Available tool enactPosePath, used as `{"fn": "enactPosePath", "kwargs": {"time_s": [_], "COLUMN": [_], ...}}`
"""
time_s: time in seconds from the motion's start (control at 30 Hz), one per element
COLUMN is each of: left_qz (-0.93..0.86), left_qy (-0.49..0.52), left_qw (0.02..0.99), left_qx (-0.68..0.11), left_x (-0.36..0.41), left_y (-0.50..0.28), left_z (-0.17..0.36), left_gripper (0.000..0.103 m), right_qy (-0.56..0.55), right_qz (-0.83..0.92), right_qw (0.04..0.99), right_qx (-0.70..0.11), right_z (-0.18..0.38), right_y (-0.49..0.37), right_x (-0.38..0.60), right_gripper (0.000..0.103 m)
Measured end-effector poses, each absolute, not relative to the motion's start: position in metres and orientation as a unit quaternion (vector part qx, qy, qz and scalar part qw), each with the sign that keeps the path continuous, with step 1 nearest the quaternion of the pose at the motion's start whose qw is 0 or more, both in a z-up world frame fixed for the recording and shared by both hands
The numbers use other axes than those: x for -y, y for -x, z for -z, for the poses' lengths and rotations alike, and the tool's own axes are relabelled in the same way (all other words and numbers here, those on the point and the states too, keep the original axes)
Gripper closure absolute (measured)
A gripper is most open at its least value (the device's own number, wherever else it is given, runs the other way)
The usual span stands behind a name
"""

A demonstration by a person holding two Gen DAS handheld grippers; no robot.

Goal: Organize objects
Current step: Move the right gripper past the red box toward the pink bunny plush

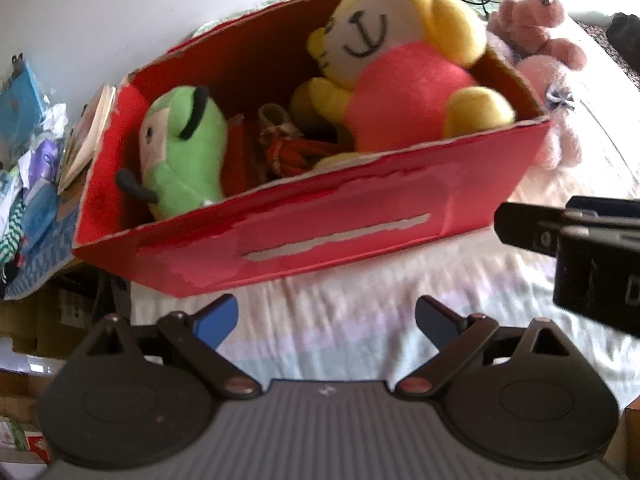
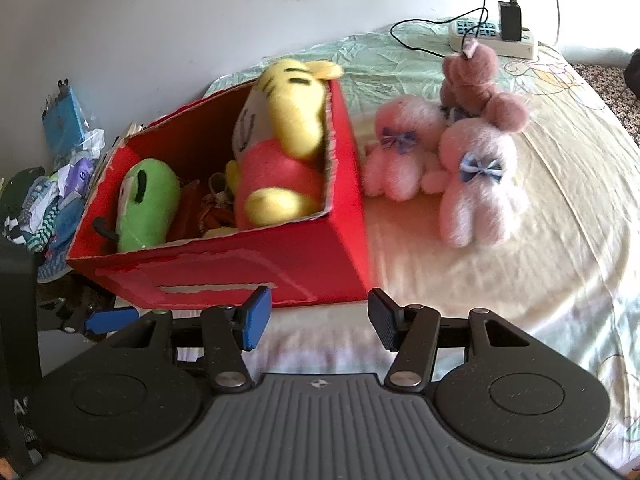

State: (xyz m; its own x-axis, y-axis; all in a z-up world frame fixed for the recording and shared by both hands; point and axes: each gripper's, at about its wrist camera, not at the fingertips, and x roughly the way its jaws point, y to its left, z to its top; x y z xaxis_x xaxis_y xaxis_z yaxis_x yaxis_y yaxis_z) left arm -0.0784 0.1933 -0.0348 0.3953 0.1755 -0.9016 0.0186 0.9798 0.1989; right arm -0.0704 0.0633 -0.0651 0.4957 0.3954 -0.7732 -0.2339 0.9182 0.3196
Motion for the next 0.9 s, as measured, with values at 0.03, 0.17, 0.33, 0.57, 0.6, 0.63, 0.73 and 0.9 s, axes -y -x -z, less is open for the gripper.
{"fn": "enactPosePath", "kwargs": {"time_s": [0.03,0.17,0.33,0.57,0.6,0.63,0.73,0.9], "left_qz": [-0.047,-0.048,-0.044,-0.035,-0.034,-0.034,-0.035,-0.036], "left_qy": [-0.088,-0.084,-0.082,-0.084,-0.084,-0.086,-0.085,-0.081], "left_qw": [0.831,0.833,0.836,0.838,0.838,0.837,0.836,0.835], "left_qx": [-0.547,-0.545,-0.541,-0.539,-0.539,-0.539,-0.541,-0.544], "left_x": [-0.189,-0.169,-0.146,-0.111,-0.107,-0.103,-0.090,-0.072], "left_y": [0.078,0.075,0.069,0.063,0.063,0.062,0.062,0.062], "left_z": [0.034,0.032,0.032,0.035,0.036,0.037,0.040,0.043], "left_gripper": [0.006,0.005,0.005,0.005,0.005,0.005,0.005,0.005], "right_qy": [-0.086,-0.084,-0.089,-0.095,-0.096,-0.097,-0.104,-0.110], "right_qz": [-0.184,-0.191,-0.195,-0.200,-0.201,-0.202,-0.205,-0.208], "right_qw": [0.860,0.860,0.857,0.852,0.851,0.850,0.846,0.842], "right_qx": [-0.468,-0.467,-0.468,-0.474,-0.476,-0.477,-0.482,-0.486], "right_z": [0.065,0.064,0.065,0.071,0.072,0.073,0.076,0.082], "right_y": [0.069,0.063,0.054,0.044,0.042,0.041,0.038,0.035], "right_x": [-0.059,-0.042,-0.019,0.012,0.016,0.020,0.032,0.052], "right_gripper": [0.046,0.046,0.046,0.046,0.046,0.046,0.046,0.046]}}
